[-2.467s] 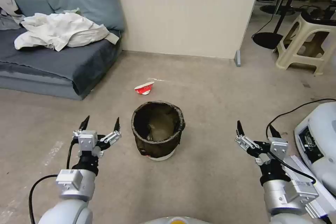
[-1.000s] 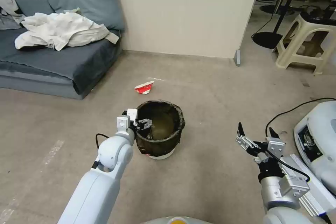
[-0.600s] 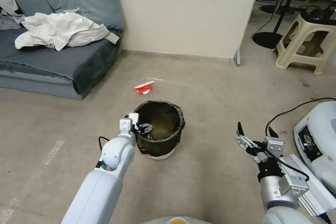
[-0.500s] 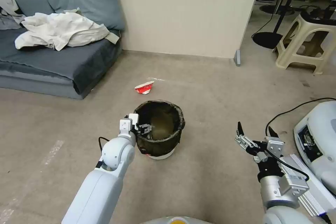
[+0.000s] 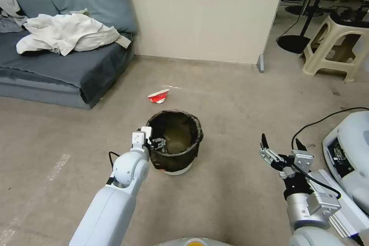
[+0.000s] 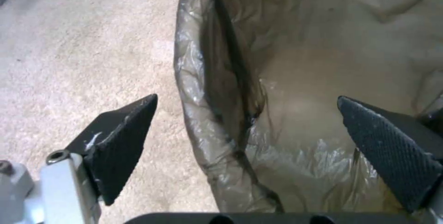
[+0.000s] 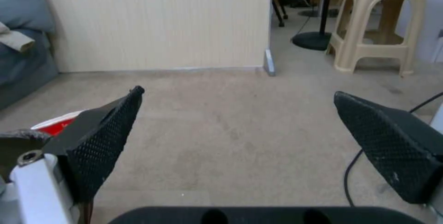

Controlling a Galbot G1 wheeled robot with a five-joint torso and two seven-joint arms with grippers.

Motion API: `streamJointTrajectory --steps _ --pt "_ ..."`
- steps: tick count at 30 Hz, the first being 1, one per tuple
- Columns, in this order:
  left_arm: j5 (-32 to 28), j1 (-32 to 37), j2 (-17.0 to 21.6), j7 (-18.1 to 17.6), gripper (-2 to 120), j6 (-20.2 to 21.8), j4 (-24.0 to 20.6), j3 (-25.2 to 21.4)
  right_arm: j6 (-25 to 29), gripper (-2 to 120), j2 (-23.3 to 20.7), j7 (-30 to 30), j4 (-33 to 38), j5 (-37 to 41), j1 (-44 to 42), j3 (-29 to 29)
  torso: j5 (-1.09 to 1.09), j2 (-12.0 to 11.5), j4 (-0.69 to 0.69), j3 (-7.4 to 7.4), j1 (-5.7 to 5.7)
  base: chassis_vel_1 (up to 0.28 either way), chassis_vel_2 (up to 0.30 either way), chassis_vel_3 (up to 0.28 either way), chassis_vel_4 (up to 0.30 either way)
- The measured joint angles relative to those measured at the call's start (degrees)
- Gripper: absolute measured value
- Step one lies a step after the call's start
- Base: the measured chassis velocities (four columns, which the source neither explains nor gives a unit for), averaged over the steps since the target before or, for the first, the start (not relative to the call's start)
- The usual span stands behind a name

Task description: Pick up the trash can from the floor.

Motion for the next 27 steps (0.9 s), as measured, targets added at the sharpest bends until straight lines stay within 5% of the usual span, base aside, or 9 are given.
streamJointTrajectory --steps 27 --pt "-0.64 1.54 -0.09 0.07 7 -0.09 -0.03 -0.81 0.09 100 0.2 -0.09 0.57 0.11 -0.05 -0.01 -0.02 0.0 0.0 0.0 0.0 0.0 0.0 0.0 0.0"
